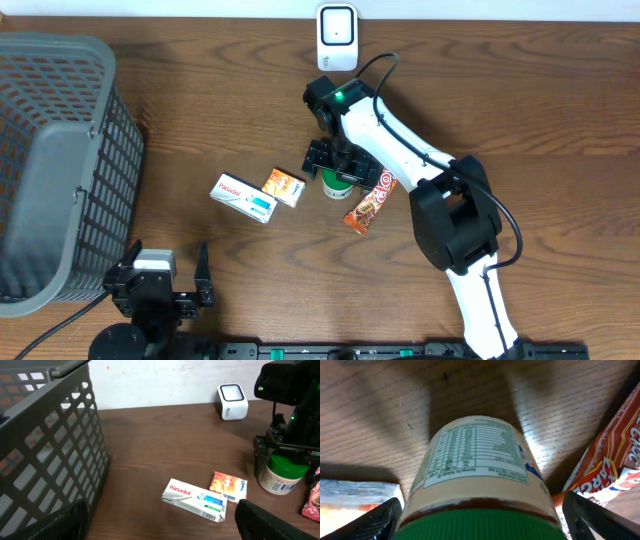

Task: Scan the item barcode
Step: 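Lift and rotate the green-capped jar with the right gripper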

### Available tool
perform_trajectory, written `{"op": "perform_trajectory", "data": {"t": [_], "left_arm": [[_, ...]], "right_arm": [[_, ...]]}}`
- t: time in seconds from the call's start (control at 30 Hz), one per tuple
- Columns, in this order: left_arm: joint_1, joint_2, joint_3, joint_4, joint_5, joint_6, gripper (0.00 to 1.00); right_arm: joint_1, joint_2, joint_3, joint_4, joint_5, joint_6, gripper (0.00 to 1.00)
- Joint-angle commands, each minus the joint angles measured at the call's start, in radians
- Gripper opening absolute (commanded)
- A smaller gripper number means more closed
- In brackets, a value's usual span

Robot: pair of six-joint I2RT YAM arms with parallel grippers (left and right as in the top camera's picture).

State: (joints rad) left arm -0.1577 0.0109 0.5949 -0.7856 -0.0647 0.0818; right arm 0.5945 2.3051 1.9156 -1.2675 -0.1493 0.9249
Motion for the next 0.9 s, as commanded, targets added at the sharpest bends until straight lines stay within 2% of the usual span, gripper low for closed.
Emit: {"op": "perform_trajectory", "data": {"t": [0.0,0.2,0.6,0.73,0.87], "left_arm": [[0.004,-0.007,-0.002,0.000,0.009,-0.002,0.93],[0.004,-0.007,-0.002,0.000,0.009,-0.002,0.93],[0.004,-0.007,-0.002,0.000,0.009,-0.002,0.93],[0.004,-0.007,-0.002,0.000,0.009,-0.002,0.93],[0.004,-0.007,-0.002,0.000,0.009,-0.002,0.93]], "right_arm": [[0.019,0.005,-0.001,0.005,0.021,0.026,0.96],[0.028,0.005,-0.014,0.028,0.048,0.040,0.96],[0.021,0.005,-0.138,0.135,0.051,0.040,0.88],[0.015,0.005,-0.138,0.133,0.050,0.040,0.75],[0.015,0.005,-0.138,0.129,0.048,0.040,0.71]]}}
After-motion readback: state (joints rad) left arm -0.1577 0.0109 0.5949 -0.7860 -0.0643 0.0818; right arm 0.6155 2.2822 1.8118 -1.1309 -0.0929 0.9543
